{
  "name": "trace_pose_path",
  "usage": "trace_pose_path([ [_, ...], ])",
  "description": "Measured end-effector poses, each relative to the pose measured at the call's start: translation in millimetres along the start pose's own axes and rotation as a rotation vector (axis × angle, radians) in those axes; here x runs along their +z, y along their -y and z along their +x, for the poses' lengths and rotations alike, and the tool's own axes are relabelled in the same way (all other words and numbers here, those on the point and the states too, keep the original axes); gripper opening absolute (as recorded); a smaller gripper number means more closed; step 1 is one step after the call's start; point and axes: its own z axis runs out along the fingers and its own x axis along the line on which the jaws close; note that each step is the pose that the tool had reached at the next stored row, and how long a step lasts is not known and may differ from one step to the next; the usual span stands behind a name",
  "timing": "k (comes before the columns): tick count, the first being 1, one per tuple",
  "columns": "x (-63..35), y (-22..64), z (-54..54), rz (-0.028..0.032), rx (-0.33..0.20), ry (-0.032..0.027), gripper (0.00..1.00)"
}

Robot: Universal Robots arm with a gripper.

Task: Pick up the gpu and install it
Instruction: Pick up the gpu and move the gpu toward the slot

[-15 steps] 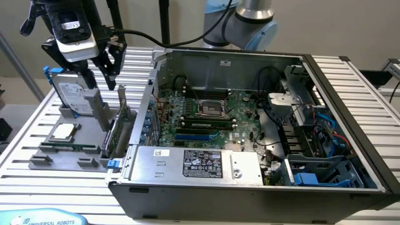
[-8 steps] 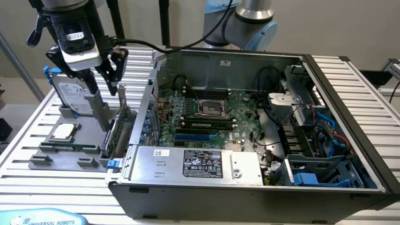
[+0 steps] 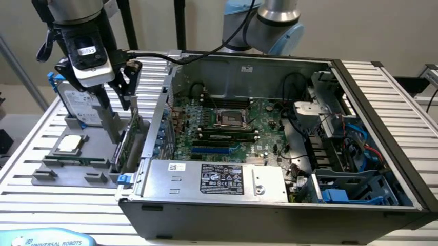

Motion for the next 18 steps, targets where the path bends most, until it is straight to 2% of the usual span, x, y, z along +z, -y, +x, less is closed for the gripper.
trace_pose_path([
  [8,14.4,1.0,-0.3,0.0,-0.003,-0.0002,0.48],
  [11,19.9,2.0,-1.7,-0.0001,-0.006,-0.0022,0.48],
  [15,25.0,4.0,-5.4,0.0006,-0.007,-0.0122,0.48],
  [18,28.3,5.7,-9.3,0.0012,-0.007,-0.022,0.48],
])
